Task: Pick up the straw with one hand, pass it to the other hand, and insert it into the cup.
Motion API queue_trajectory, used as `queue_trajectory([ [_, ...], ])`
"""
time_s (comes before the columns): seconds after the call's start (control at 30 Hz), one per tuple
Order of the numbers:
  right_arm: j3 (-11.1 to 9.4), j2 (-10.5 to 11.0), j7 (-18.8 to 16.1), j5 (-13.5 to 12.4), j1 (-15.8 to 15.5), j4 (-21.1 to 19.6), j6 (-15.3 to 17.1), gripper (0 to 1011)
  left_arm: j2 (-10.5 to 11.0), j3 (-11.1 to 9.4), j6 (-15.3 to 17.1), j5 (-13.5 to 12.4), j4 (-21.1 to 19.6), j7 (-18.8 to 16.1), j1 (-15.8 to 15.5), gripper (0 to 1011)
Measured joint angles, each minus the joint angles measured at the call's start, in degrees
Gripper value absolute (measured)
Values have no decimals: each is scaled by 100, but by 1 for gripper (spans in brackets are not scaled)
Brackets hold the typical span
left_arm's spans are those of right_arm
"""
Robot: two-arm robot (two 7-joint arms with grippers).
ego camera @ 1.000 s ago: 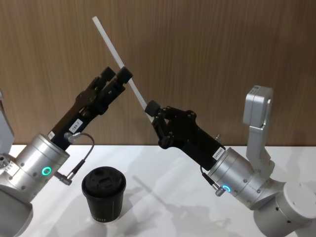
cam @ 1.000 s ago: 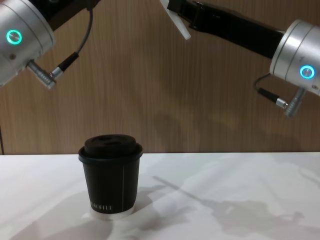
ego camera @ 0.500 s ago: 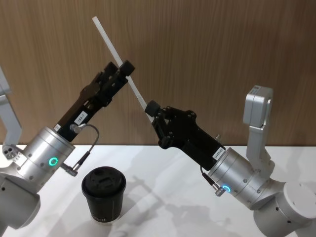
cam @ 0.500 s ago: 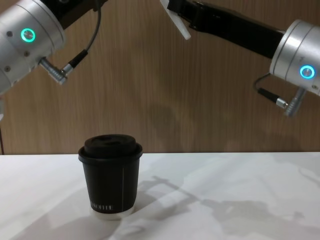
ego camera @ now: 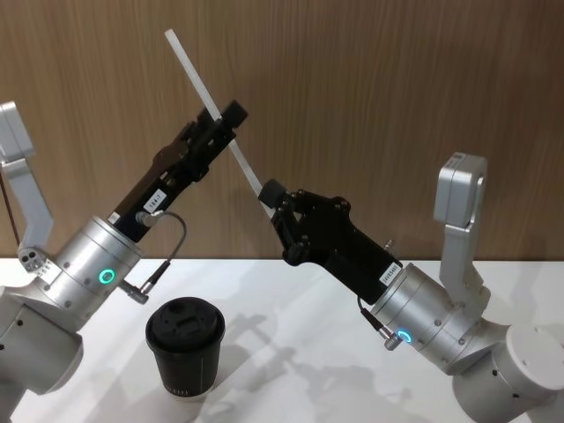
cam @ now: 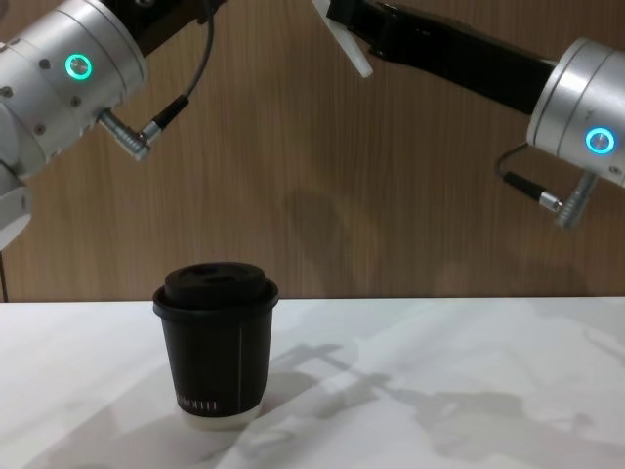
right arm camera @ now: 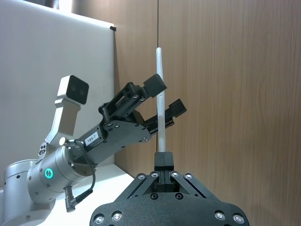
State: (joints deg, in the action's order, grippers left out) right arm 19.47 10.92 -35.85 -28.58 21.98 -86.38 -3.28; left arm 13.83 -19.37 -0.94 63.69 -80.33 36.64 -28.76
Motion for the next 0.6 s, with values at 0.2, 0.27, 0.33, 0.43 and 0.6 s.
queue_trajectory([
  [0.2,0,0,0,0,0,0,0,0,-8,-41,-1,20,78,14,-72,729],
  [0.27,0,0,0,0,0,0,0,0,-9,-50,-3,22,92,13,-82,675],
  [0.33,0,0,0,0,0,0,0,0,-8,-62,-10,26,108,9,-94,604],
  [0.43,0,0,0,0,0,0,0,0,-4,-75,-24,32,121,-1,-104,503],
  [0.6,0,0,0,0,0,0,0,0,15,-94,-58,42,136,-27,-111,324],
])
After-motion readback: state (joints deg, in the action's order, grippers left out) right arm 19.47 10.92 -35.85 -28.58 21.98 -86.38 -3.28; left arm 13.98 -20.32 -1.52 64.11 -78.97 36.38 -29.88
